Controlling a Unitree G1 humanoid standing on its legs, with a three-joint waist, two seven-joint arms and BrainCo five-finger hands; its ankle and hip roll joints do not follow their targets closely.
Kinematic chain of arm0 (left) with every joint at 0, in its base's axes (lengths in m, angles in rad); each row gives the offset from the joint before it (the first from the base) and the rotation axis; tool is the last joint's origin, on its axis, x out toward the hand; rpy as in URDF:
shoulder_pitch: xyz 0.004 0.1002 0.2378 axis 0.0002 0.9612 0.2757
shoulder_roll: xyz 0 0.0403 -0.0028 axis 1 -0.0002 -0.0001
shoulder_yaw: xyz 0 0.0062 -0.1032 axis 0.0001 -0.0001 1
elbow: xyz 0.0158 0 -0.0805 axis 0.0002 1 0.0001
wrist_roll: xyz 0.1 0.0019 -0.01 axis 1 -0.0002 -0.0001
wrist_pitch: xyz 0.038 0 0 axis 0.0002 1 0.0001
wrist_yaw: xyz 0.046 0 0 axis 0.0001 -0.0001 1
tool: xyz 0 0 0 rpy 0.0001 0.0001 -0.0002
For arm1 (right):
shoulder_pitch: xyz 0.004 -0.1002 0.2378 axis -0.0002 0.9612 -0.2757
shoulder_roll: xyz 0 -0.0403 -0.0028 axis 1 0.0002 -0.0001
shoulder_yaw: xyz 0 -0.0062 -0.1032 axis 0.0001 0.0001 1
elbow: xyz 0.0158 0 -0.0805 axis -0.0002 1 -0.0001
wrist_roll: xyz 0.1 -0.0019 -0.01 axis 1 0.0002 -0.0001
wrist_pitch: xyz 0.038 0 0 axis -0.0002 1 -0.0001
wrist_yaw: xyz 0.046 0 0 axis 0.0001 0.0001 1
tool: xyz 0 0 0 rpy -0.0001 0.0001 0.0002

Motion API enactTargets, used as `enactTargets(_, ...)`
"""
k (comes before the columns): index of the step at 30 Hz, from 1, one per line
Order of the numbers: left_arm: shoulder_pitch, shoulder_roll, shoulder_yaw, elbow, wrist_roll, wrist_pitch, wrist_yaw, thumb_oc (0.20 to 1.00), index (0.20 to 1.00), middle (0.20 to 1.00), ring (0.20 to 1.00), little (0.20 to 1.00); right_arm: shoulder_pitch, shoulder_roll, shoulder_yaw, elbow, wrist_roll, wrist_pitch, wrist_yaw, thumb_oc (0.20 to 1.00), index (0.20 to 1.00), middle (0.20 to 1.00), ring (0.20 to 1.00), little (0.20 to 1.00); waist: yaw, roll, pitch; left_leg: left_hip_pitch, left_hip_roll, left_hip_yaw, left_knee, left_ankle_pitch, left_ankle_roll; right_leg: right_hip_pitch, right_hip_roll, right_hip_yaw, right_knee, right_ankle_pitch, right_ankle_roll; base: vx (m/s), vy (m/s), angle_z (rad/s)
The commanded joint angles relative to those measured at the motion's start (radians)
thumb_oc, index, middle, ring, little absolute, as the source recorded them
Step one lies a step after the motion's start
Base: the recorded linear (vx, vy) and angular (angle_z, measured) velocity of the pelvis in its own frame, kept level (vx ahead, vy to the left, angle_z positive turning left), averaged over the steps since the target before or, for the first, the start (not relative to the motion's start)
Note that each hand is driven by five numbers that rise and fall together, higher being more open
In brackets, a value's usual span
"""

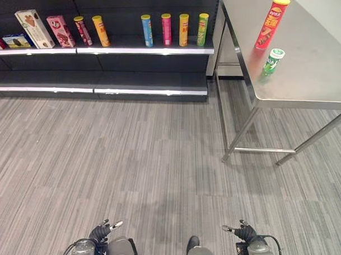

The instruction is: Put the goods on the table back onto the shelves and tidy them up.

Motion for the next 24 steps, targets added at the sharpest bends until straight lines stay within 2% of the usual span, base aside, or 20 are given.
enactTargets(1,0.002,0.035,-0.042,-0.021,-0.03,-0.014,0.015,1.0,1.0,1.0,1.0,1.0,0.018,-0.014,0.004,-0.002,0.008,-0.016,-0.004,1.0,1.0,1.0,1.0,1.0,0.035,0.029,0.01,0.05,-0.054,-0.033,-0.189,0.112,0.016,-0.032,0.008,0.054,0.009,-0.04,0.1,0.41,0.202,-0.12)
enactTargets(2,0.0,0.037,-0.039,-0.005,-0.028,-0.015,0.017,1.0,1.0,1.0,1.0,1.0,0.016,-0.01,0.004,0.006,0.009,-0.02,-0.006,1.0,1.0,1.0,1.0,1.0,0.046,0.034,0.008,0.029,-0.065,-0.06,-0.277,0.146,0.004,-0.014,0.018,0.066,0.009,-0.058,0.101,0.44,0.174,-0.11)
enactTargets(4,-0.003,0.037,-0.042,0.025,-0.015,-0.011,0.018,1.0,1.0,1.0,1.0,1.0,0.016,-0.006,0.004,0.021,0.0,-0.021,-0.008,1.0,1.0,1.0,1.0,1.0,0.057,0.036,0.006,-0.018,-0.069,-0.093,-0.313,0.162,-0.018,0.018,0.033,0.097,0.009,-0.08,0.1,0.41,0.168,-0.41)
enactTargets(5,0.006,0.037,-0.036,0.052,0.005,-0.009,0.012,1.0,1.0,1.0,1.0,1.0,0.015,-0.003,0.007,0.038,-0.012,-0.02,-0.005,1.0,1.0,1.0,1.0,1.0,0.057,0.037,-0.003,-0.004,-0.078,-0.093,-0.313,0.141,-0.007,0.035,0.041,0.12,0.009,-0.091,0.11,0.41,0.205,-0.79)
enactTargets(6,0.016,0.035,-0.032,0.054,0.009,-0.009,0.008,1.0,1.0,1.0,1.0,1.0,0.021,0.003,0.01,0.041,-0.021,-0.021,0.0,1.0,1.0,1.0,1.0,1.0,0.062,0.043,-0.011,0.008,-0.076,-0.092,-0.313,0.166,-0.004,0.044,0.046,0.134,0.009,-0.097,0.115,0.42,0.25,-0.99)
enactTargets(7,0.023,0.037,-0.024,0.054,0.007,-0.011,0.012,1.0,1.0,1.0,1.0,1.0,0.018,0.009,0.014,0.044,-0.026,-0.022,0.004,1.0,1.0,1.0,1.0,1.0,0.068,0.032,-0.019,0.023,-0.086,-0.077,-0.313,0.167,0.004,0.061,0.029,0.142,0.009,-0.084,0.123,0.46,0.329,-1.23)
enactTargets(8,0.031,0.051,-0.014,0.063,0.016,-0.009,0.011,1.0,1.0,1.0,1.0,1.0,0.016,0.017,0.02,0.051,-0.039,-0.017,0.015,1.0,1.0,1.0,1.0,1.0,0.087,0.017,-0.015,0.063,-0.106,-0.062,-0.312,0.155,0.038,0.046,-0.003,0.166,0.117,-0.085,0.133,0.33,0.251,-0.97)
enactTargets(9,0.031,0.051,-0.014,0.063,0.016,-0.009,0.011,1.0,1.0,1.0,1.0,1.0,0.016,0.017,0.02,0.051,-0.039,-0.017,0.015,1.0,1.0,1.0,1.0,1.0,0.089,0.019,-0.016,0.061,-0.105,-0.061,-0.312,0.156,0.038,0.043,-0.002,0.167,0.116,-0.083,0.133,0.32,0.298,-1.14)
enactTargets(10,0.026,0.068,-0.008,0.069,0.02,-0.005,0.013,1.0,1.0,1.0,1.0,1.0,-0.001,0.025,0.024,0.059,-0.041,-0.017,0.018,1.0,1.0,1.0,1.0,1.0,0.089,0.012,-0.007,0.109,-0.12,-0.032,-0.304,0.116,0.079,-0.064,-0.044,0.18,0.337,-0.046,0.163,0.12,0.146,-0.96)
enactTargets(11,0.026,0.068,-0.008,0.069,0.02,-0.005,0.013,1.0,1.0,1.0,1.0,1.0,-0.002,0.025,0.024,0.059,-0.041,-0.017,0.018,1.0,1.0,1.0,1.0,1.0,0.09,0.013,-0.01,0.106,-0.118,-0.031,-0.304,0.116,0.079,-0.068,-0.042,0.181,0.337,-0.044,0.162,0.18,0.248,-1.11)
enactTargets(13,0.017,0.084,-0.002,0.067,0.012,-0.006,0.017,1.0,1.0,1.0,1.0,1.0,-0.013,0.025,0.02,0.046,-0.041,-0.013,0.02,1.0,1.0,1.0,1.0,1.0,0.074,0.022,0.01,0.169,-0.137,-0.003,-0.303,0.072,0.119,-0.193,-0.109,0.165,0.567,0.036,0.188,0.13,0.247,-0.45)
enactTargets(14,0.016,0.088,-0.002,0.065,0.013,-0.007,0.019,1.0,1.0,1.0,1.0,1.0,-0.014,0.027,0.018,0.04,-0.049,-0.01,0.02,1.0,1.0,1.0,1.0,1.0,0.071,0.026,0.013,0.196,-0.15,0.013,-0.309,0.054,0.133,-0.23,-0.158,0.135,0.65,0.081,0.199,0.27,0.345,-0.22)
enactTargets(15,0.017,0.093,-0.007,0.054,0.016,-0.005,0.018,1.0,1.0,1.0,1.0,1.0,-0.002,0.031,0.005,0.031,-0.05,-0.007,0.018,1.0,1.0,1.0,1.0,1.0,0.056,0.033,0.013,0.234,-0.178,0.017,-0.313,0.021,0.153,-0.252,-0.222,0.099,0.702,0.126,0.195,0.23,0.248,-0.24)
enactTargets(17,0.013,0.095,-0.009,0.046,0.015,-0.006,0.019,1.0,1.0,1.0,1.0,1.0,0.003,0.03,0.0,0.027,-0.052,-0.003,0.017,1.0,1.0,1.0,1.0,1.0,0.048,0.035,0.015,0.251,-0.19,0.018,-0.313,0.003,0.157,-0.267,-0.242,0.088,0.691,0.132,0.194,0.26,0.123,-0.15)
enactTargets(18,0.005,0.093,-0.013,0.048,0.023,-0.008,0.018,1.0,1.0,1.0,1.0,1.0,0.008,0.026,-0.011,0.024,-0.051,0.0,0.012,1.0,1.0,1.0,1.0,1.0,0.037,0.034,0.011,0.27,-0.2,0.014,-0.313,-0.021,0.15,-0.262,-0.269,0.071,0.564,0.129,0.194,0.26,0.042,0.06)
enactTargets(19,0.005,0.093,-0.013,0.048,0.023,-0.008,0.018,1.0,1.0,1.0,1.0,1.0,0.008,0.026,-0.011,0.024,-0.051,0.0,0.012,1.0,1.0,1.0,1.0,1.0,0.036,0.035,0.012,0.271,-0.199,0.013,-0.313,-0.021,0.15,-0.259,-0.268,0.07,0.562,0.129,0.194,0.24,-0.032,0.18)
enactTargets(21,-0.003,0.091,-0.023,0.052,0.04,-0.012,0.02,1.0,1.0,1.0,1.0,1.0,0.012,0.02,-0.017,0.028,-0.054,0.004,0.011,1.0,1.0,1.0,1.0,1.0,0.024,0.033,0.002,0.275,-0.206,0.001,-0.313,-0.036,0.134,-0.243,-0.277,0.075,0.394,0.129,0.197,0.16,-0.062,0.11)
enactTargets(22,-0.003,0.09,-0.023,0.053,0.04,-0.012,0.02,1.0,1.0,1.0,1.0,1.0,0.012,0.02,-0.018,0.028,-0.054,0.004,0.011,1.0,1.0,1.0,1.0,1.0,0.023,0.034,0.003,0.276,-0.205,0.001,-0.313,-0.036,0.134,-0.24,-0.275,0.073,0.391,0.13,0.196,0.19,-0.081,0.22)
enactTargets(23,-0.006,0.089,-0.027,0.05,0.044,-0.013,0.02,1.0,1.0,1.0,1.0,1.0,0.014,0.017,-0.022,0.028,-0.053,0.006,0.01,1.0,1.0,1.0,1.0,1.0,0.015,0.031,-0.001,0.281,-0.208,-0.007,-0.313,-0.045,0.126,-0.237,-0.274,0.09,0.294,0.142,0.201,0.33,-0.121,0.35)
enactTargets(24,-0.009,0.083,-0.029,0.045,0.048,-0.015,0.018,1.0,1.0,1.0,1.0,1.0,0.019,0.016,-0.026,0.038,-0.057,0.01,0.011,1.0,1.0,1.0,1.0,1.0,0.002,0.023,-0.008,0.302,-0.217,-0.019,-0.313,-0.064,0.113,-0.249,-0.276,0.132,0.15,0.195,0.222,0.44,-0.156,0.29)
